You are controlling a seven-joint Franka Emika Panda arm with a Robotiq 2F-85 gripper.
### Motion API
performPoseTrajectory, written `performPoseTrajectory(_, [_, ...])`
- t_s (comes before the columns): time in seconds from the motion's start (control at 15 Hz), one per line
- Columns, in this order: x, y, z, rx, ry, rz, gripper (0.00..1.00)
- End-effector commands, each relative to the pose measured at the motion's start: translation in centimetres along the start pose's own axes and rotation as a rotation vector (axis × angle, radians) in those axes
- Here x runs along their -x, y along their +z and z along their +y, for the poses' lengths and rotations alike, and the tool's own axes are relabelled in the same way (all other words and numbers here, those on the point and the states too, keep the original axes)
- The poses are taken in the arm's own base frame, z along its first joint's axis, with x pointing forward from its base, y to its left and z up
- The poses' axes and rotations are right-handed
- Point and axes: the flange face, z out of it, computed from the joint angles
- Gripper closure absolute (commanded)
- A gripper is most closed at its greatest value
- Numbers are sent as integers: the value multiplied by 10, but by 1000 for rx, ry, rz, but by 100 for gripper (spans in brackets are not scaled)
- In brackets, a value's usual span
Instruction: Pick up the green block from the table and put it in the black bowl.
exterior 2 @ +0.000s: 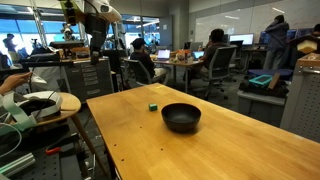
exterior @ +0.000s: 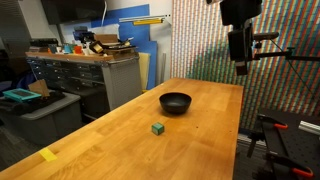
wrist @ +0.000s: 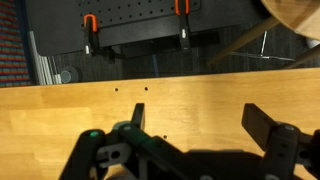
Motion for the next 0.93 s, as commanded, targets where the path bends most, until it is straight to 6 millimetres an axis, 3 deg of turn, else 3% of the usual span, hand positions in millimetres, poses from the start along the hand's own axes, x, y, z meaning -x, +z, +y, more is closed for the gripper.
performPoseTrajectory(0.0, [-36,-24,11,-24,9,14,0])
performPoseTrajectory(0.27, [-74,-42,14,-57,19,22,0])
performPoseTrajectory(0.6, [-119,-47,4,-57,26,8,0])
performPoseTrajectory(0.87, [-145,-47,0,-52,-162,-52,0])
